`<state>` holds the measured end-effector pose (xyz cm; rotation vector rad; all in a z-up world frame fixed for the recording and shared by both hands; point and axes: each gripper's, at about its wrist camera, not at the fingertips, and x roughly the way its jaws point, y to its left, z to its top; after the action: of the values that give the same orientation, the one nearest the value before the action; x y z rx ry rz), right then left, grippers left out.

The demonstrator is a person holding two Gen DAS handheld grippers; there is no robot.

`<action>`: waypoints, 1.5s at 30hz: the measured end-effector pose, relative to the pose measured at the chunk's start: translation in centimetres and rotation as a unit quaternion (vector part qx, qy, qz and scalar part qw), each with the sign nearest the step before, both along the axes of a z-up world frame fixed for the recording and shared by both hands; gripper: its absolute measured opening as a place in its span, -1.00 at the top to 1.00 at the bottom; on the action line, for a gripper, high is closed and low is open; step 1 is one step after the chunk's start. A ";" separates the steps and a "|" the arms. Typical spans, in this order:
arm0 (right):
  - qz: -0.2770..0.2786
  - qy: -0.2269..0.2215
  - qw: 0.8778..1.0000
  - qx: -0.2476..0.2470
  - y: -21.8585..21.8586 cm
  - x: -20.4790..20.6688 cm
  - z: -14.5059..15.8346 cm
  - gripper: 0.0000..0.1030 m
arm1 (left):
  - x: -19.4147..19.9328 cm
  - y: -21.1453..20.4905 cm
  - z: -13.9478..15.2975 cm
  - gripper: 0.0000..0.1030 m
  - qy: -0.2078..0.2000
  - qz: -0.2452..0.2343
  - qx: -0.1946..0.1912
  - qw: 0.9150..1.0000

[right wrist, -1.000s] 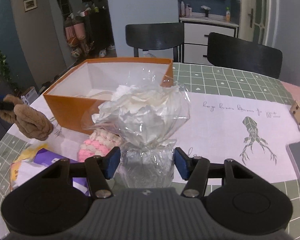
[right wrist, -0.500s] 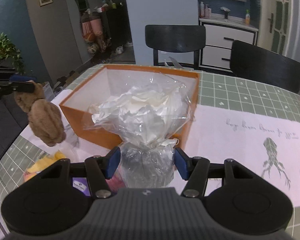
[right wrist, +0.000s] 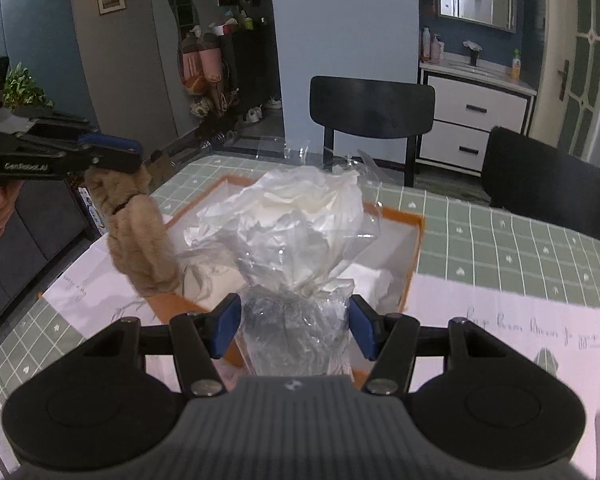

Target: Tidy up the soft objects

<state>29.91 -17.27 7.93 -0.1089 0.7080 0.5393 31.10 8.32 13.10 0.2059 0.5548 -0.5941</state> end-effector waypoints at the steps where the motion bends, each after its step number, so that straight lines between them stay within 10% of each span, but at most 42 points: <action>1: 0.000 -0.003 1.000 0.001 0.2 0.4 0.3 -0.13 | 0.4 -0.1 0.2 0.65 -0.001 0.001 -0.001 1.000; 11: -0.017 -0.041 0.998 0.033 1.7 3.3 3.2 -0.13 | 3.3 -1.1 0.0 0.66 0.013 0.008 0.001 1.000; 27: 0.010 0.159 0.986 -0.049 7.2 8.5 -7.3 -0.13 | 7.6 -3.9 -8.7 0.82 0.125 -0.011 0.096 0.987; 45: 0.018 0.182 0.974 -0.132 10.9 13.0 -9.5 -0.15 | 12.7 -5.0 -10.9 0.73 0.142 0.053 0.116 0.982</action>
<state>42.92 -6.40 -1.57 -0.2764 1.1367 0.5032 43.78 3.34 2.15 0.3124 0.9073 -0.4570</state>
